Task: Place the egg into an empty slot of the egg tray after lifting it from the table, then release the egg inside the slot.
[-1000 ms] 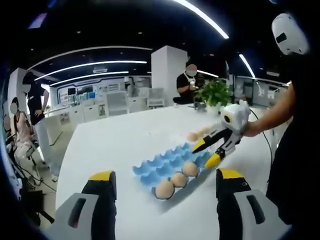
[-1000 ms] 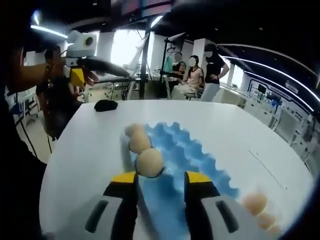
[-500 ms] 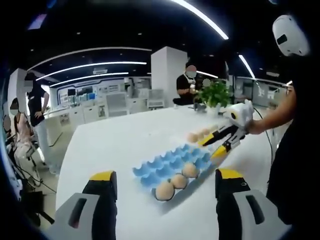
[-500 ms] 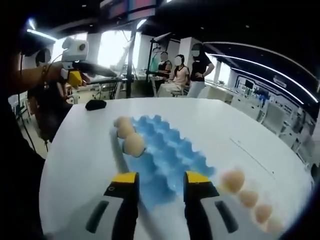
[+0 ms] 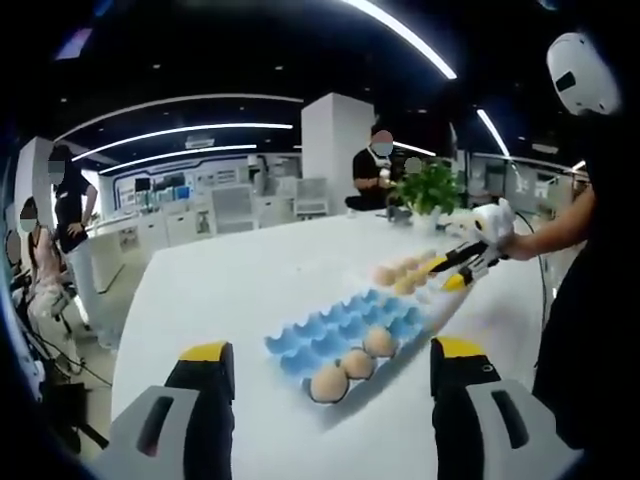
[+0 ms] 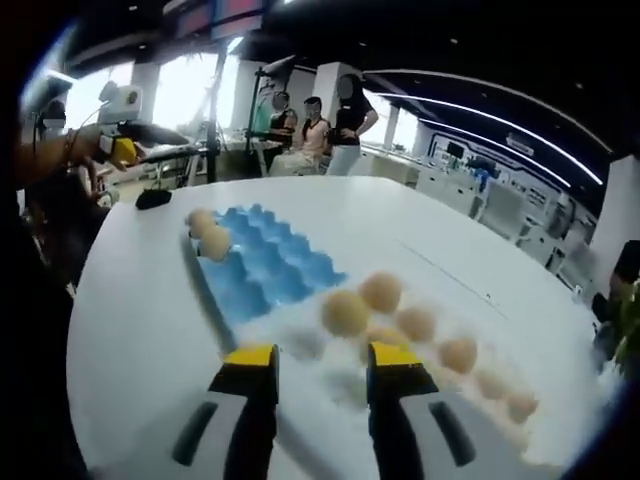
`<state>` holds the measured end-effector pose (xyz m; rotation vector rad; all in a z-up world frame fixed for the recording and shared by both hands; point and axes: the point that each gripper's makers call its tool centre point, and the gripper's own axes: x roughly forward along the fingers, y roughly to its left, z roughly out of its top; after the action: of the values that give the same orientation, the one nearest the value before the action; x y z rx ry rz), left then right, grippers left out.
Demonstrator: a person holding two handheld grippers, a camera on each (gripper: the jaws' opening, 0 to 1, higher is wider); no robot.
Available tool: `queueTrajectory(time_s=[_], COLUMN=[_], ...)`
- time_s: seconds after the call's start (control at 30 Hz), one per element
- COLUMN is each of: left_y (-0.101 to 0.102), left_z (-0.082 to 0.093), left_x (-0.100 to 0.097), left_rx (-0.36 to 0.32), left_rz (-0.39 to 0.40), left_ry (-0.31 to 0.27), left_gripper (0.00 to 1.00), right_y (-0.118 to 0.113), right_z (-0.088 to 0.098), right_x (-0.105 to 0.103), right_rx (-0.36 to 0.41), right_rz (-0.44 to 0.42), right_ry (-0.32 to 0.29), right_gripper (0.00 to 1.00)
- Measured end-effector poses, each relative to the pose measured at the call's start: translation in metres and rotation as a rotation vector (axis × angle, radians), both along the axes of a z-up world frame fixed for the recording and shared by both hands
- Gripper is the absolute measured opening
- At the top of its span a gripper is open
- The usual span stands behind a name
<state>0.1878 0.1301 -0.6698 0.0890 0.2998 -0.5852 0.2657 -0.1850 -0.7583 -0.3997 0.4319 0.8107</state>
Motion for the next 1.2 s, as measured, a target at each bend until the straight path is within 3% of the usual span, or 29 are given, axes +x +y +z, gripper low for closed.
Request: queueTrajectory(time_s=[0.37,0.5,0.67,0.83,1.2], left_y=[-0.005,-0.003,-0.005,-0.005,-0.003], left_z=[0.001,0.0,0.0,0.002,0.003], left_x=[0.001,0.001,0.001,0.003,0.003], left_rx=[0.001,0.003,0.003,-0.001,0.006], left_rz=[-0.008,-0.006,-0.011,-0.008,-0.006], left_ry=[-0.001,0.001,0.002,-0.004,-0.005], left_gripper=[0.81,0.81,0.8,0.81,0.8], right_y=[-0.059,-0.086,-0.104,-0.112,-0.109], right_z=[-0.005,-0.004,-0.006,-0.015,-0.023], right_x=[0.007,0.012,0.016,0.014,0.013], right_rx=[-0.04,-0.013,-0.014,0.003,0.014], right_rz=[-0.145,-0.243,-0.294,-0.339,-0.323], right_ry=[-0.014,-0.008,0.0,0.052,0.069], right_gripper=[0.33,0.33,0.33,0.33,0.29])
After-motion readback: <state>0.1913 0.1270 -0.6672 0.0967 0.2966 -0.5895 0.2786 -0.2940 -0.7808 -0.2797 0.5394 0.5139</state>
